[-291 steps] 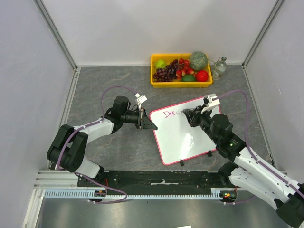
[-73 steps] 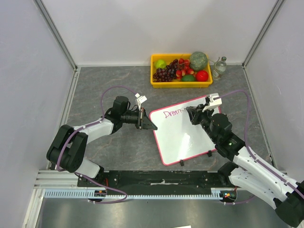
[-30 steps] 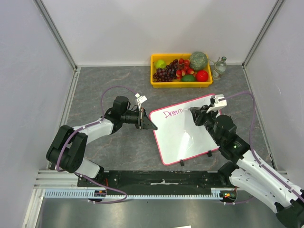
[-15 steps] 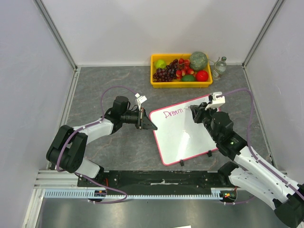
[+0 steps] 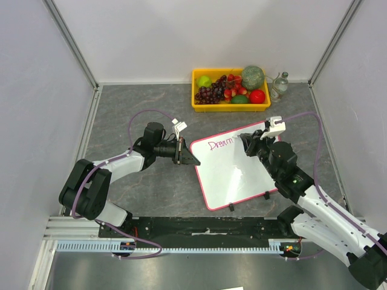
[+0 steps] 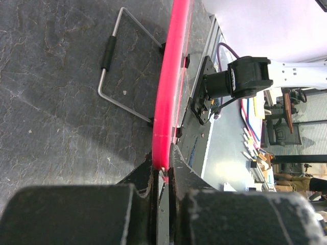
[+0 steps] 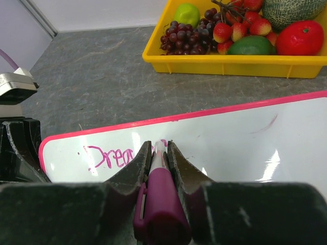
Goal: Write a sentence on the whiteboard
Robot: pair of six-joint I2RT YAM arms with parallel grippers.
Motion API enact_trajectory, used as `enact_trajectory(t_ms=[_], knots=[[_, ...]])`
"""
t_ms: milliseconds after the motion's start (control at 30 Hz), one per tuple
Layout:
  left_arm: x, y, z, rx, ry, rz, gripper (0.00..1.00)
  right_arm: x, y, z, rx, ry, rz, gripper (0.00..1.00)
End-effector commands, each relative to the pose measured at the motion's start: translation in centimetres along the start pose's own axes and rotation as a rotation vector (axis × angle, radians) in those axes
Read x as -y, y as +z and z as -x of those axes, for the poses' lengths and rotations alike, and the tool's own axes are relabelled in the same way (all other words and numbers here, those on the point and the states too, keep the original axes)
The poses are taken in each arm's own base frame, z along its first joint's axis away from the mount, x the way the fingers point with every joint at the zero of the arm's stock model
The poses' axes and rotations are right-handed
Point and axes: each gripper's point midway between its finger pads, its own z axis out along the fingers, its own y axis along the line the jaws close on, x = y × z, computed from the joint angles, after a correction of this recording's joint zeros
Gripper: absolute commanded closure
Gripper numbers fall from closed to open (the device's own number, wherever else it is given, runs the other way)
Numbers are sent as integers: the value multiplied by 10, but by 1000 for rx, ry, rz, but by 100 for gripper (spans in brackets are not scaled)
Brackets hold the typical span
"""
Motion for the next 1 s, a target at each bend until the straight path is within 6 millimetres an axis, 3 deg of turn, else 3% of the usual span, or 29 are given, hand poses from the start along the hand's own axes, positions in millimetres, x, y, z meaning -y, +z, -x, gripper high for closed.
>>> enact_trajectory(t_ms=[0,400,967], knots=[[-5,1,-16,-38,90,4,98,-2,-3,-4,-11,-5,23,100],[-6,1,-16,-37,90,6,98,14,-12,-14,-23,-14,-33,100],[-3,0,-14,-32,94,2,98,-1,-14,-14,-26,10,47,100]])
